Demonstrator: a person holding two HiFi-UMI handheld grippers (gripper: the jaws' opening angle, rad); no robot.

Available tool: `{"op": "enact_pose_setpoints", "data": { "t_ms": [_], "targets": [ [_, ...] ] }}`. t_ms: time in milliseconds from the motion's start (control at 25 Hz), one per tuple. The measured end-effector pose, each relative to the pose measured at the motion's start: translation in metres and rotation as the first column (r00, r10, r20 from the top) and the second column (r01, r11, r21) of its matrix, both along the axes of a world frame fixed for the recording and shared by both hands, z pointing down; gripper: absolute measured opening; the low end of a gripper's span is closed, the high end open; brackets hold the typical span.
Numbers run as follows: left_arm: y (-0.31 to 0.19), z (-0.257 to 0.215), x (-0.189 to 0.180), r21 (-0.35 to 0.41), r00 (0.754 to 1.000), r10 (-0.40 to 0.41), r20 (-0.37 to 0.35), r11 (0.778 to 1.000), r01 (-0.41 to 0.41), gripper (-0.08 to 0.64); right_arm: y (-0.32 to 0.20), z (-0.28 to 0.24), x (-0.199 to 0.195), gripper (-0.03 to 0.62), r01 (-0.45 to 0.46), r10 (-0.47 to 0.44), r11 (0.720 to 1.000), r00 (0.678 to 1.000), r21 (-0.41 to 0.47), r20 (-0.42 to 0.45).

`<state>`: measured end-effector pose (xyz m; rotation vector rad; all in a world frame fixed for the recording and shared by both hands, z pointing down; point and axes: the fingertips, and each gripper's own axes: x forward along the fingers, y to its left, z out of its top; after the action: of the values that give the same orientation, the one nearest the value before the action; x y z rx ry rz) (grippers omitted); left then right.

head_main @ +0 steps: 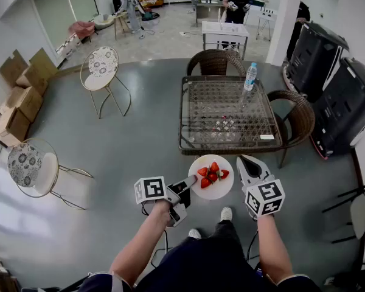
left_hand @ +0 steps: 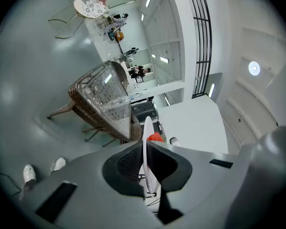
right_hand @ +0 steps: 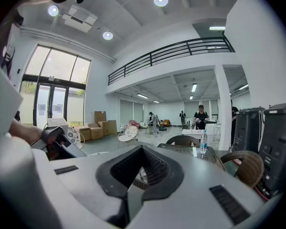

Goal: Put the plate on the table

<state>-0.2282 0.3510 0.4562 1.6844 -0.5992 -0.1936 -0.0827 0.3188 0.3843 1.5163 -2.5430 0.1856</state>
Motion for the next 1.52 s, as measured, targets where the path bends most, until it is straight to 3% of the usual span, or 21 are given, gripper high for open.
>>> {"op": "enact_pose_setpoints", "data": {
  "t_ms": [880,1160,1520],
  "targets": [
    [-0.033,0.0,0.024,-0.004,1.0,0.009,-0.014,1.0,-0.009,0.018,-0.028,-0.004,0.018,0.005,-0.002,0.002,1.0,1.0,0.0,0.009],
    [-0.064,0.005,0.054,-0.016,1.0,-0.009,-0.029,1.0,0.009,0.018,-0.059,0.007,0.044,0.005,0.014,-0.014,1.0,1.0,-0.013,0.026],
    [-0.124,0.016,0.097,-0.036,0.997,-0.07,0.013,0.997,0.071,0.018,-0.12,0.016,0.091,0.005,0.053,-0.052,0.998,0.997,-0.025,0.058]
  ]
}}
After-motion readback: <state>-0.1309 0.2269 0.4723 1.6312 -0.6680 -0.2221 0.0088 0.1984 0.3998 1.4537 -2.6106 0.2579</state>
